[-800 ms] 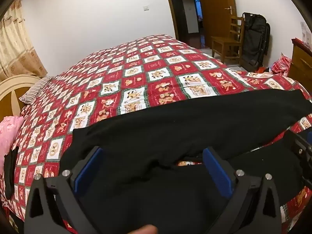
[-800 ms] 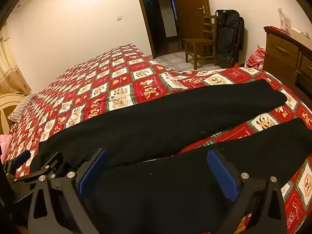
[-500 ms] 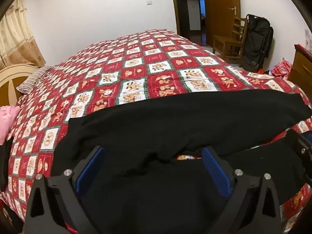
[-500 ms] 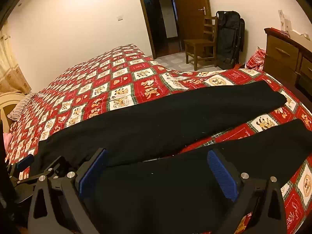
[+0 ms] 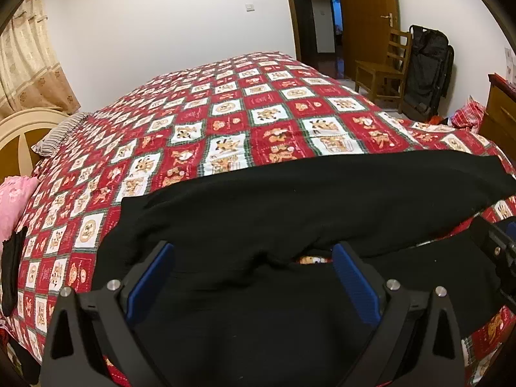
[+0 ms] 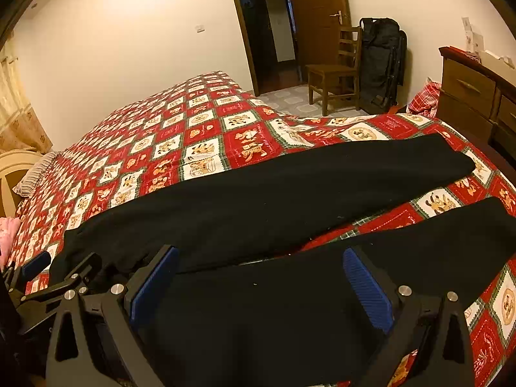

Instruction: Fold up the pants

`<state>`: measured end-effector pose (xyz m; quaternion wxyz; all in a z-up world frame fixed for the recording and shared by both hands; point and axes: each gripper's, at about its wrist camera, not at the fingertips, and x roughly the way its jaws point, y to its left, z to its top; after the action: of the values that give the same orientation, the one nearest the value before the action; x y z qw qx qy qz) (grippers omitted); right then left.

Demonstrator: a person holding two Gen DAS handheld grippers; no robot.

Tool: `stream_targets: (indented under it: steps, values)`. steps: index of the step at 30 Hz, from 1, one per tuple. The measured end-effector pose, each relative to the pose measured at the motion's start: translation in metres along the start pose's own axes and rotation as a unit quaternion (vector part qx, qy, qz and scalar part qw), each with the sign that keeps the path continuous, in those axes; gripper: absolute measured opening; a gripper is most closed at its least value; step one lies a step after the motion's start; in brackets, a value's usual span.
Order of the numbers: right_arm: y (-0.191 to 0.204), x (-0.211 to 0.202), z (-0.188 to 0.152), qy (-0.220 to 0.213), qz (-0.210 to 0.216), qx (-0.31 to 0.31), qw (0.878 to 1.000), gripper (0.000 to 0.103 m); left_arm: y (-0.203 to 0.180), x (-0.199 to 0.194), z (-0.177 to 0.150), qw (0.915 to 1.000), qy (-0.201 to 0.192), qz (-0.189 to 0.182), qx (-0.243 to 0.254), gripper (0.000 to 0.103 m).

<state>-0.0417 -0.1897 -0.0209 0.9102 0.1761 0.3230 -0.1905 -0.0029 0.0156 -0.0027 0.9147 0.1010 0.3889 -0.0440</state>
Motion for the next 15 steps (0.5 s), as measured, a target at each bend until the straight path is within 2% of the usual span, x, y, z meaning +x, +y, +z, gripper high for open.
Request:
stream_targets:
  steps: [15]
  values:
    - [0.0022, -0.0018, 0.0007, -0.002, 0.0, -0.002, 1.0, 0.102, 0.0054, -0.002, 0.002, 1.0, -0.003, 0.008, -0.004, 0.101]
